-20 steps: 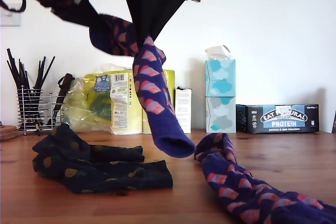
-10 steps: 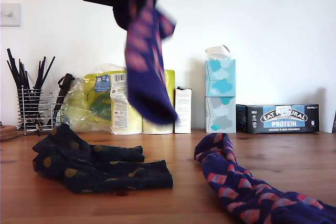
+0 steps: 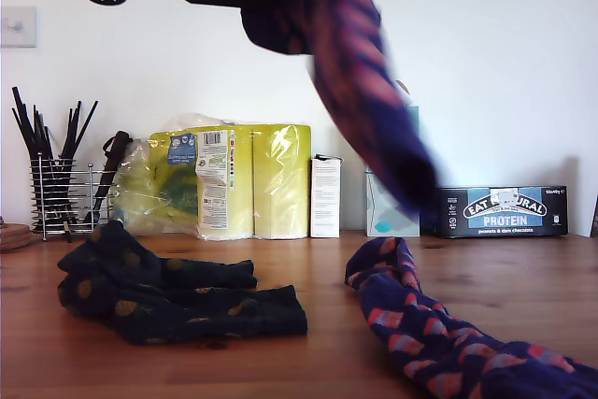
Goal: Pair up the socks based on colour and pattern, by placing each sock on top of its pair
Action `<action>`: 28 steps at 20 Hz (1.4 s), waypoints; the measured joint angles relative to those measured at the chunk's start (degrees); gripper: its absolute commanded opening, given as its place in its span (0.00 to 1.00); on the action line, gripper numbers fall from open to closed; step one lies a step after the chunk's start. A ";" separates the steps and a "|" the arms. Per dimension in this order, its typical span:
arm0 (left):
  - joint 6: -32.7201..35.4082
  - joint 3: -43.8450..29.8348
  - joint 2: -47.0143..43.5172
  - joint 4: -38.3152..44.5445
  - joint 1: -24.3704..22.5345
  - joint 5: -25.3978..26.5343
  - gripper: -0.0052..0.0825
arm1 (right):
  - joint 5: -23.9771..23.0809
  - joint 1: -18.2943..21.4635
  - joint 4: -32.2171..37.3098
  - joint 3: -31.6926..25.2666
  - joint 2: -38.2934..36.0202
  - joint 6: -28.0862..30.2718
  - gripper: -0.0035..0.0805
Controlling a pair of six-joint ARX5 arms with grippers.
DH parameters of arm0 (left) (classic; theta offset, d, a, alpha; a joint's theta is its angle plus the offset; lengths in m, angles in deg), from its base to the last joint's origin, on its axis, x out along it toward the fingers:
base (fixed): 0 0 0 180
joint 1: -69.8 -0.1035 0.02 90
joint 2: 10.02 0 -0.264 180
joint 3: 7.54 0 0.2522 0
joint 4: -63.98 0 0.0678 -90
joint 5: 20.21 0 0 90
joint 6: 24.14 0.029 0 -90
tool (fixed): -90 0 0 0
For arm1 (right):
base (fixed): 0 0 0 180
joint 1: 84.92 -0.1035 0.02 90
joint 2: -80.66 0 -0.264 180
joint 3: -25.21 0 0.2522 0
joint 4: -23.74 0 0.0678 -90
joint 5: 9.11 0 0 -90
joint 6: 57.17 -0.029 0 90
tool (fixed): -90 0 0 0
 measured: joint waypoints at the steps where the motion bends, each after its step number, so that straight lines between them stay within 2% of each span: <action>1: 0.02 0.00 0.59 0.13 0.61 -0.96 0.03 | -0.31 0.02 0.31 -3.74 0.13 -0.68 0.03; 4: 0.02 0.00 3.08 0.59 3.63 -1.90 0.03 | -0.09 0.02 0.46 -10.51 -1.75 -2.29 0.03; 6: 0.02 0.00 6.12 1.81 5.57 -2.01 0.03 | 0.68 0.02 0.07 -14.47 -6.34 -4.04 0.03; 10: 0.02 0.00 12.35 6.91 10.12 -1.92 0.03 | 3.32 0.02 -0.13 -17.64 -13.84 -6.05 0.03; 14: 1.40 0.00 16.09 12.26 13.62 -0.72 0.03 | 4.04 0.72 -0.02 -24.39 -13.99 -6.45 0.03; 17: 4.92 0.00 18.05 15.52 13.81 -0.13 0.03 | 4.04 4.81 3.72 -29.16 -13.66 -5.33 0.03; 21: 9.29 0.44 23.54 19.45 12.50 2.05 0.03 | 5.31 11.50 10.19 -30.25 -13.64 -1.44 0.03; 24: 10.51 1.68 27.50 21.49 11.39 3.04 0.03 | 10.29 13.57 13.51 -30.25 -13.33 0.81 0.03; 28: 10.60 7.76 32.20 21.68 10.23 2.91 0.03 | 13.33 14.99 17.03 -30.21 -8.17 3.39 0.03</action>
